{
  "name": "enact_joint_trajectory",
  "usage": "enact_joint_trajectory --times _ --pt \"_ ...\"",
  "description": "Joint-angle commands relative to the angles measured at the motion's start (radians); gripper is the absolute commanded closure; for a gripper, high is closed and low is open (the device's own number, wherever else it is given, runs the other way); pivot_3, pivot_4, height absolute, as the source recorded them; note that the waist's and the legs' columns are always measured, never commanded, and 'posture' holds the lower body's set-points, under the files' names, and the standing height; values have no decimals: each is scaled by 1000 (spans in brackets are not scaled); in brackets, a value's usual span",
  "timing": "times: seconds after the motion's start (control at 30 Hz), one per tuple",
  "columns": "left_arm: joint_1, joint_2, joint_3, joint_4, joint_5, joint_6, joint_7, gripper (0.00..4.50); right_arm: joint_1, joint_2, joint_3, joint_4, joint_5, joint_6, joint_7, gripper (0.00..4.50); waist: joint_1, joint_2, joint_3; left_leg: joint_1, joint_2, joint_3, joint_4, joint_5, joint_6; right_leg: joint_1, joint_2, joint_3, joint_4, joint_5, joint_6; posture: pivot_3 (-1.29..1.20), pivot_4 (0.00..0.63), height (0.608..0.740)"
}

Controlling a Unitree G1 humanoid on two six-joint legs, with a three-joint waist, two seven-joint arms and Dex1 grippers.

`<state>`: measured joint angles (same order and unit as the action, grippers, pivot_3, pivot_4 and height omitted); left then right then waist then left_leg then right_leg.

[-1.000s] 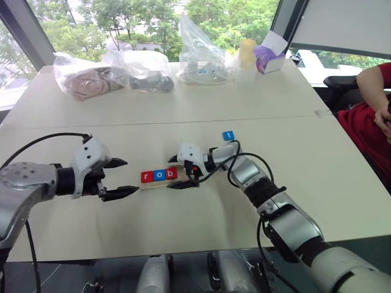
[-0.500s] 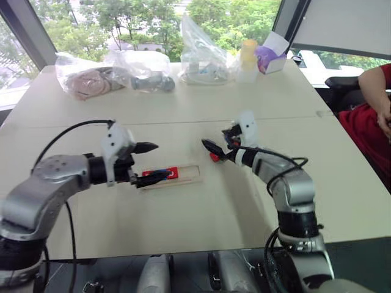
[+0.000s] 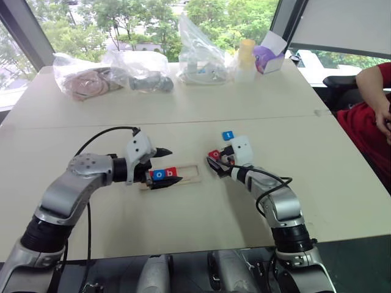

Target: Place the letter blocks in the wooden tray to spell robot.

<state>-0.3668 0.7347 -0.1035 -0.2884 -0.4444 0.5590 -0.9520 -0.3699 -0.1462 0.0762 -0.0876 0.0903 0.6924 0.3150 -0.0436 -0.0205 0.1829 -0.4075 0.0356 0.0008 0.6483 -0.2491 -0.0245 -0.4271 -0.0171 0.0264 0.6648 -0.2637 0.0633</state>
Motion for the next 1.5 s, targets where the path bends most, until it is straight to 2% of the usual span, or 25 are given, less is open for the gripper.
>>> enact_joint_trajectory --times 0.03,0.13,0.23,0.33,0.37,0.53,0.67,0.87,0.97,1.17,1.37,1.4,1.5 --pt "5 -7 13 -12 13 -24 6 0 4 0 32 6 -7 -47 8 32 0 0 0 0 0 0 0 0 0 0 0 0 0 0 0 0 150 740" --pt "11 -15 12 -7 29 -33 13 0 3 -3 57 28 -21 -65 8 32 -1 0 0 0 0 0 0 0 0 0 0 0 0 0 0 0 150 740" --pt "15 -19 14 -7 34 -36 14 0 15 -8 77 24 -36 -87 9 1340 0 0 0 0 0 0 0 0 0 0 0 0 0 0 0 0 150 740" --pt "16 -23 17 -8 37 -39 17 0 29 -15 80 15 -41 -99 10 3005 -1 0 0 0 0 0 0 0 0 0 0 0 0 0 0 0 150 740" --pt "15 -25 17 -11 35 -38 17 0 32 -24 85 13 -51 -105 9 3328 0 0 0 0 0 0 0 0 0 0 0 0 0 0 0 0 150 740" --pt "-2 -32 5 -30 30 -36 2 0 43 -30 49 -37 -45 -92 -19 3328 2 0 0 0 0 0 0 0 0 0 0 0 0 0 0 0 150 740" --pt "-37 -39 -40 -48 51 -50 -26 0 133 11 -57 -281 -48 43 -152 3328 14 0 0 -1 0 -1 0 0 0 0 -1 0 0 0 0 0 150 740" --pt "-67 -80 -75 -24 60 -73 -39 0 296 80 -105 -528 -52 151 -261 3328 26 0 -1 0 0 -1 0 0 0 0 0 0 0 0 0 0 150 740" --pt "-79 -97 -112 -18 77 -88 -61 0 346 106 -128 -543 -55 221 -300 3328 24 0 -1 0 0 0 0 0 0 0 0 0 0 0 0 0 150 740" --pt "-102 -127 -148 19 99 -113 -85 0 336 180 -198 -493 -1 282 -323 3328 24 0 -1 0 0 0 0 0 0 0 0 0 0 0 0 0 150 740" --pt "-94 -124 -128 37 107 -115 -84 0 334 146 -168 -496 -3 260 -303 366 24 0 -1 0 0 0 0 0 0 0 0 0 0 0 0 0 150 740" --pt "-90 -121 -126 35 106 -114 -85 0 335 144 -171 -500 -1 255 -303 20 24 0 -1 0 0 0 0 0 0 0 0 0 0 0 0 0 150 740" --pt "-87 -115 -95 19 79 -85 -78 0 320 37 -162 -523 24 158 -190 20 24 0 -1 0 0 0 0 0 0 0 0 0 0 0 0 0 150 740"
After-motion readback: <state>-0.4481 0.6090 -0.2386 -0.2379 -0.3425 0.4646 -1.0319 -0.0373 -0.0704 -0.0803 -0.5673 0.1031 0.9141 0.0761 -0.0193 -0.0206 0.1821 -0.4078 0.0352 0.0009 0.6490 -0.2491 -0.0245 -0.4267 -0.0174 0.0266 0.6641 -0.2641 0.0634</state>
